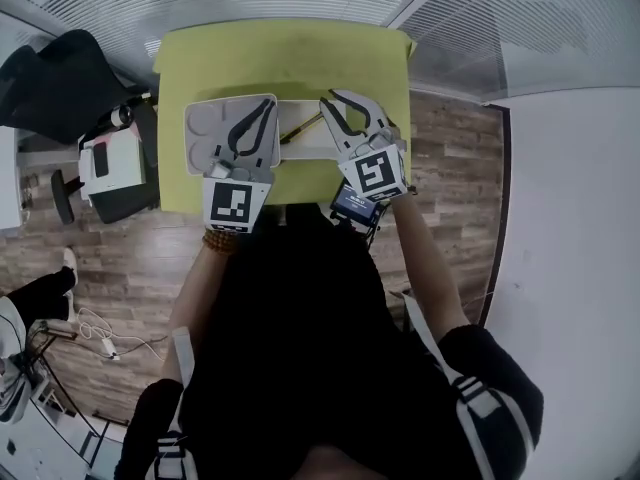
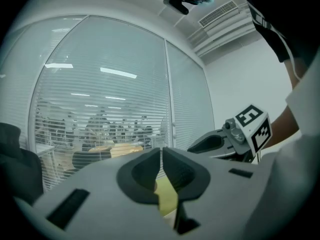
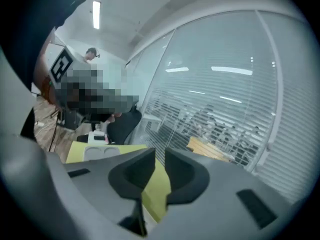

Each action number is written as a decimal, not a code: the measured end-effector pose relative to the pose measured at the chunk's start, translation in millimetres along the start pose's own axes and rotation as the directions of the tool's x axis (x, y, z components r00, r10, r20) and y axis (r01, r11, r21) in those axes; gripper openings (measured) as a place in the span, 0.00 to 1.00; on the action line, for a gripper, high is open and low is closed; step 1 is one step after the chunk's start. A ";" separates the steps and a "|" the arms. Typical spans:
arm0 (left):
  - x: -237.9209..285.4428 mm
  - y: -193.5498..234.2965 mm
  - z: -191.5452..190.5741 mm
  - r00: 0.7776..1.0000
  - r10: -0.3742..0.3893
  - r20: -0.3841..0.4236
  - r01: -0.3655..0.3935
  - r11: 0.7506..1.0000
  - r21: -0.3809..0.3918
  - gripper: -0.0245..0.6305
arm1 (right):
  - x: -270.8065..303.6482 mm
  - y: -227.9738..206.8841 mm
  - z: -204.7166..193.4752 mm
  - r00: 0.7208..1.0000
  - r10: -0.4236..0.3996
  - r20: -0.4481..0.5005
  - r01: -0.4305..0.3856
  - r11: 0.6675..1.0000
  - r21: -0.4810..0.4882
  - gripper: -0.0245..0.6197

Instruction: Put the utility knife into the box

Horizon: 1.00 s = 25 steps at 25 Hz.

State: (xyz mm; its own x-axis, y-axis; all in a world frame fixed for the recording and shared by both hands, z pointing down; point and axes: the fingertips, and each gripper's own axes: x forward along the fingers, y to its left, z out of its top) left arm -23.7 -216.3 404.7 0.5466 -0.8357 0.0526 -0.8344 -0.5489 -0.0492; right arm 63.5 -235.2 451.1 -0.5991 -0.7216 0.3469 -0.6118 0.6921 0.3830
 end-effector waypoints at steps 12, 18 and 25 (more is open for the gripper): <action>-1.0 17.3 8.1 0.991 0.116 0.067 -0.115 0.993 -0.023 0.07 | -16.4 -21.8 46.4 0.902 -0.411 0.131 0.335 0.860 0.386 0.11; -8.3 26.0 6.4 0.984 0.164 0.070 -0.162 0.986 -0.029 0.07 | -10.2 11.1 54.0 0.910 -0.387 0.147 0.292 0.852 0.434 0.10; -16.0 28.6 -2.3 0.979 0.195 0.056 -0.194 0.981 -0.027 0.07 | -6.2 23.6 43.2 0.931 -0.354 0.088 0.272 0.835 0.478 0.08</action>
State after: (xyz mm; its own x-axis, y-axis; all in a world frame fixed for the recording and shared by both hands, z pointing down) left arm -56.4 -218.5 404.8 0.3766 -0.9263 -0.0138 -0.9261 -0.3760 -0.0317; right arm 30.5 -213.7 421.0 -0.3870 -0.9153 0.1120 -0.9208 0.3900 0.0052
